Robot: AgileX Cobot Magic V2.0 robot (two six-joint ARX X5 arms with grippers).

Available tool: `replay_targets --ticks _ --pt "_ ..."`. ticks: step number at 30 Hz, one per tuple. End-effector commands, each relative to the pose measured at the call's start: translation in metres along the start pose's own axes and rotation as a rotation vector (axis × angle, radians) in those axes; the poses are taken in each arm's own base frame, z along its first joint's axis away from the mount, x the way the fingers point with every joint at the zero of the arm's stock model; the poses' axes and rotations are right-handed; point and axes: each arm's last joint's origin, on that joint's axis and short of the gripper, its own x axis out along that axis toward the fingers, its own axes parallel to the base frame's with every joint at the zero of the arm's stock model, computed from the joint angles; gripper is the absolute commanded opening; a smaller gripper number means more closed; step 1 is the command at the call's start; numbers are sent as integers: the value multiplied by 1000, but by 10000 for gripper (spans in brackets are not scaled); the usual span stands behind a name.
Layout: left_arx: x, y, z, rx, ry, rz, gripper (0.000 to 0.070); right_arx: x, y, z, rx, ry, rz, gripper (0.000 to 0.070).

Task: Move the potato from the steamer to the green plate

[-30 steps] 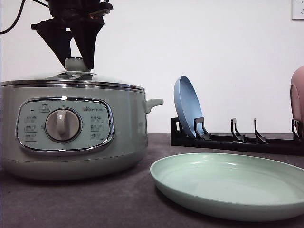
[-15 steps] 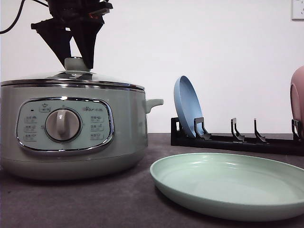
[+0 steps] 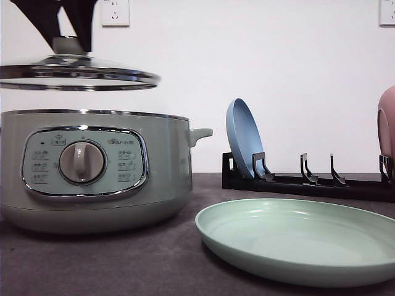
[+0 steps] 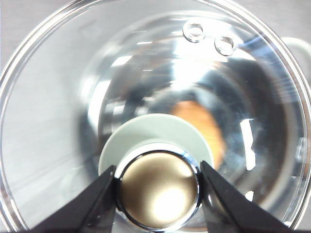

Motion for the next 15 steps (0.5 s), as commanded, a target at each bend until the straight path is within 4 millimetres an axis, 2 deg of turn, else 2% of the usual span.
replay_targets --ticks 1,8,15 --pt "-19 5 1 -18 -73 27 9 0 1 5 6 -10 -1 318" --pt "-37 31 -13 -98 -76 75 8 0 1 6 20 -15 0 318" --pt "-42 58 -23 -182 -50 121 9 0 1 6 28 -23 0 318"
